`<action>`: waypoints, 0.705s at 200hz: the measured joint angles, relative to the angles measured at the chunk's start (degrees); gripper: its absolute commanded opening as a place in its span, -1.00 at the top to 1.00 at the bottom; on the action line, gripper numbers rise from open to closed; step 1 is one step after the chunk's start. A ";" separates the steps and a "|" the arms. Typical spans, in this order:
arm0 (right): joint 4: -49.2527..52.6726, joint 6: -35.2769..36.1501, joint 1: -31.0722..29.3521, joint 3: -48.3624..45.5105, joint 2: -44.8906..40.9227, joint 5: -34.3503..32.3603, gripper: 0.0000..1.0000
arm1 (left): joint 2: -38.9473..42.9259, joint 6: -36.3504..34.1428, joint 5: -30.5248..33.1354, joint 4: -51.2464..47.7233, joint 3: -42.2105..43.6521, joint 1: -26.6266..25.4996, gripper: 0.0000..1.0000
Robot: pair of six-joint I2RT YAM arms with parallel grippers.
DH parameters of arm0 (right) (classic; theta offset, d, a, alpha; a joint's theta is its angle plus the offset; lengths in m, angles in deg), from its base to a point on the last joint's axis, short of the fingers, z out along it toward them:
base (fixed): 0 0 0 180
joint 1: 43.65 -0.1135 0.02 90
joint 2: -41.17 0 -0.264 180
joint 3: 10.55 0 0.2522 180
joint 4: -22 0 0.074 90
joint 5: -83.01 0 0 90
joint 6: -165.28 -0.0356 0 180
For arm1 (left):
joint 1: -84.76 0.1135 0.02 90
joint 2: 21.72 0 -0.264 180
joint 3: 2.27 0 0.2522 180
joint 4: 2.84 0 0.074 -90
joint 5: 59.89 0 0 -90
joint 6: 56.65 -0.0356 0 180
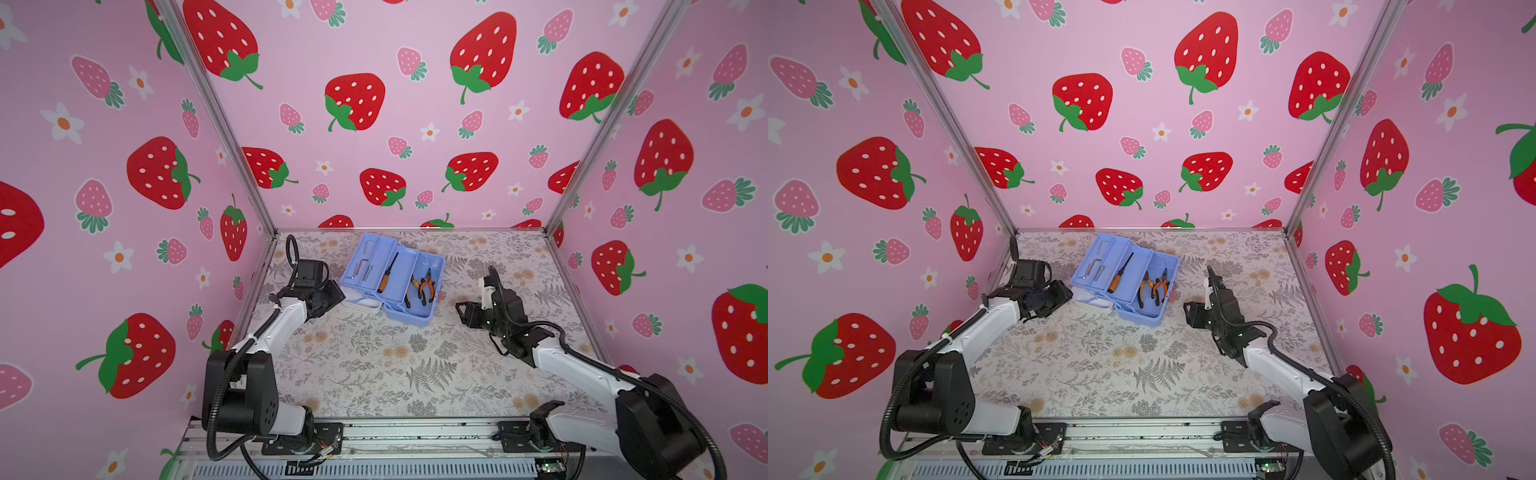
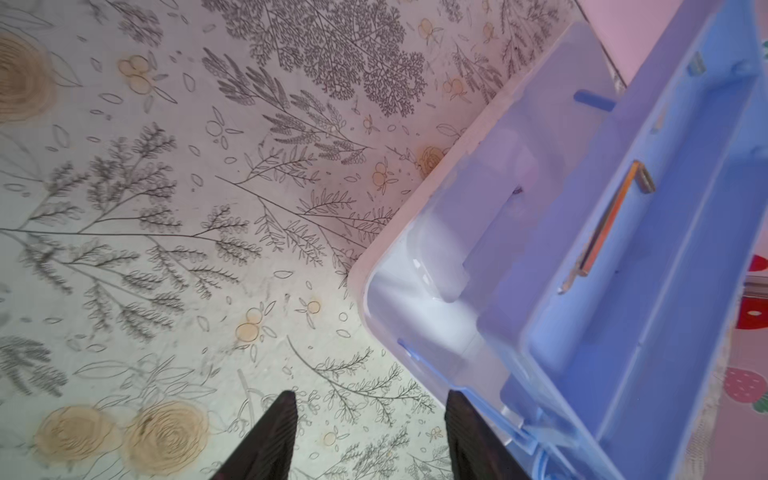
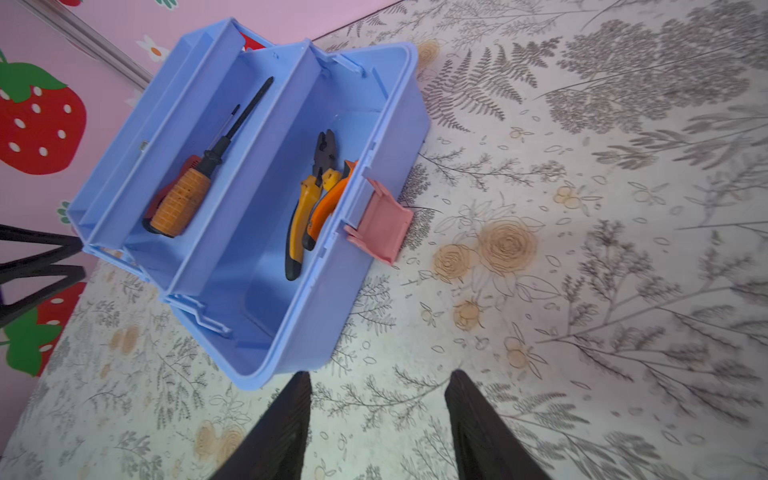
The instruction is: Pack the tool kit
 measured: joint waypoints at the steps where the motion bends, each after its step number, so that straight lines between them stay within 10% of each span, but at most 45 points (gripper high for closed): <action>1: -0.07 -0.13 0.00 0.17 0.31 0.42 -0.11 | -0.09 0.02 -0.15 0.15 0.04 0.07 -0.23; 86: 0.02 -3.69 -1.84 10.78 14.49 6.43 -0.10 | -12.24 1.64 -6.69 10.05 0.55 2.97 -0.20; 141: 1.03 -4.59 -2.29 13.75 21.24 6.51 -0.07 | -16.33 2.60 -9.20 13.79 0.09 2.97 0.38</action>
